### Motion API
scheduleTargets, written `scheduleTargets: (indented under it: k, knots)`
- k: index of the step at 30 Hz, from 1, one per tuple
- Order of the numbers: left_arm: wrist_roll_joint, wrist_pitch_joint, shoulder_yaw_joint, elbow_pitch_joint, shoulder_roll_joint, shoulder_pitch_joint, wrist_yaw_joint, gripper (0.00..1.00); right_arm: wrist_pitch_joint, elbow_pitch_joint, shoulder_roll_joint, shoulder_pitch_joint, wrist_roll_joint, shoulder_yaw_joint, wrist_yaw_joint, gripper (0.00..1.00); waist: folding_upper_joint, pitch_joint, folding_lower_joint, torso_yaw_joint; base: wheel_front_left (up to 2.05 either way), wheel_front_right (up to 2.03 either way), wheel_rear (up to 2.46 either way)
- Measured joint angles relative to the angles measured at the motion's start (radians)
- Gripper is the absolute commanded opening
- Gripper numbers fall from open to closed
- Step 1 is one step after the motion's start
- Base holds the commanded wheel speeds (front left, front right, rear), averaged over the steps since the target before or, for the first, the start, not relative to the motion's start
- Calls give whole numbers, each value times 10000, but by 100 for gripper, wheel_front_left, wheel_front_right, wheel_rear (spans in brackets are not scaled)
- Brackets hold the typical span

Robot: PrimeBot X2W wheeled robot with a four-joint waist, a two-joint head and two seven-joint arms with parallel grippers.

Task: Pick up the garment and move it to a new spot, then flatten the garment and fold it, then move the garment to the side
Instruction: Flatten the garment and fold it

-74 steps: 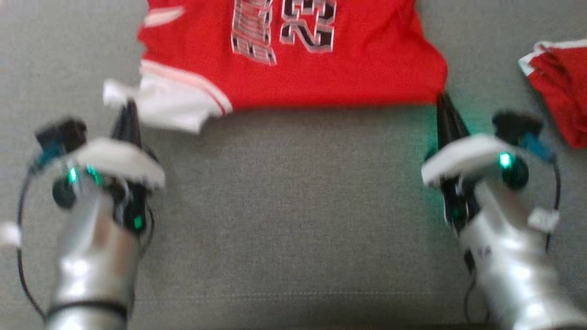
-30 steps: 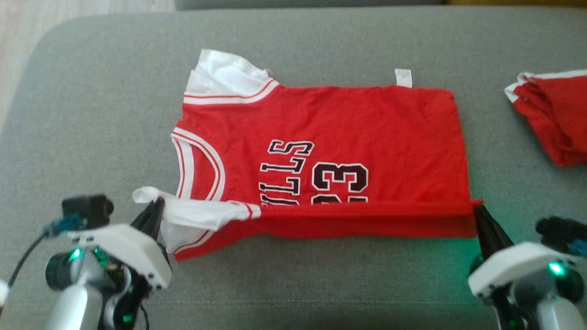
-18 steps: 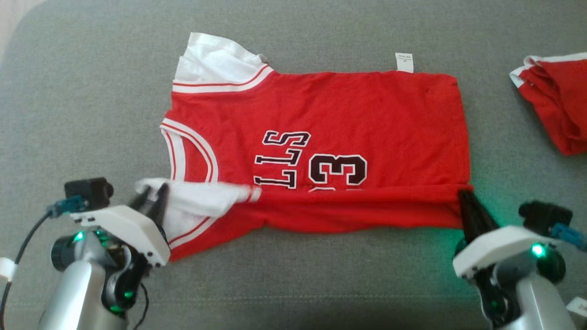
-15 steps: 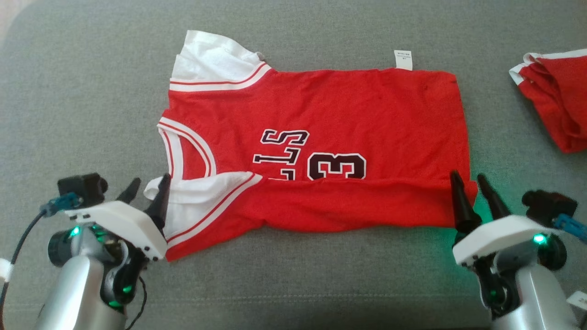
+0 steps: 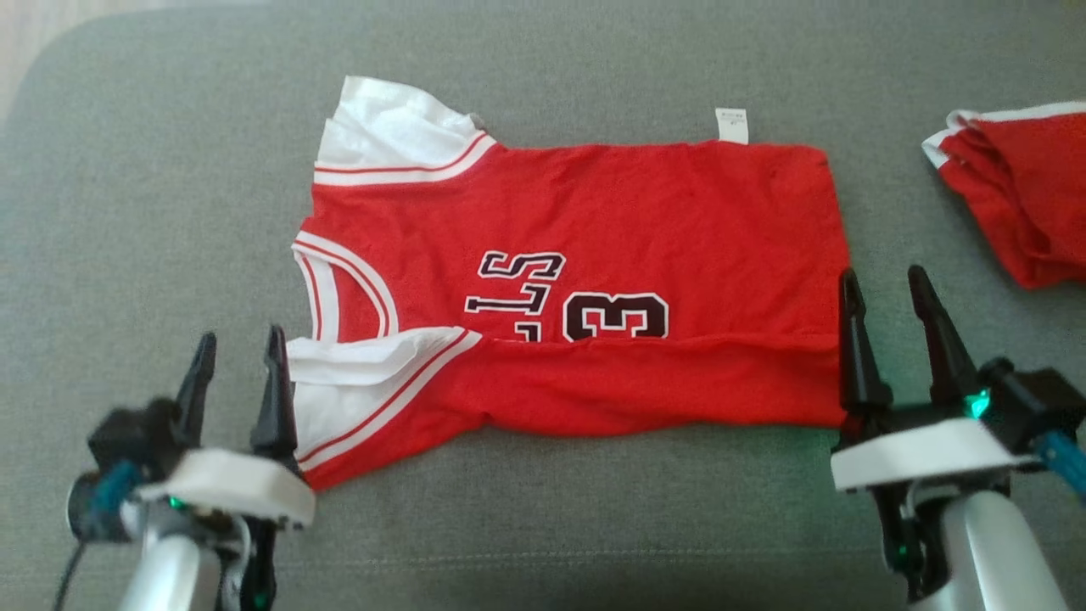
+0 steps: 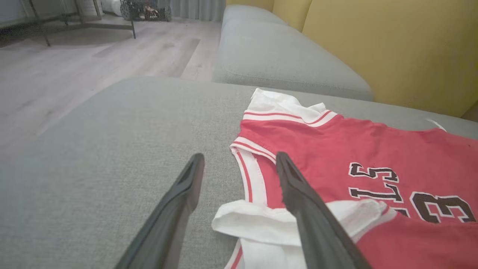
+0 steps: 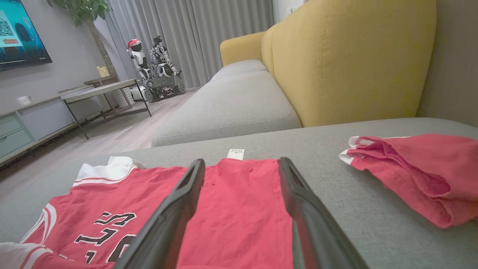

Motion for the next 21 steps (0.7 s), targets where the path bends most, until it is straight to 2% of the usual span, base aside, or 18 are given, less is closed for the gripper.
scheduleTargets:
  k: [4, 12, 21]
  knots:
    - [357, -345, -82, -570, -56, 652, 211, 100, -84, -268, 2, 497, -326, 92, 0, 100, 0, -318, 0, 31, 0, 0, 0]
    - [711, -451, -274, -911, -109, 1902, 199, 100, -38, -604, 4, 1454, -391, 65, 0, 100, 0, -718, 0, 62, 0, 0, 0]
    - [711, -462, -293, -826, -150, 1925, 115, 100, 79, -629, 6, 1508, -314, 38, 0, 100, 0, -848, 0, 35, 0, 0, 0]
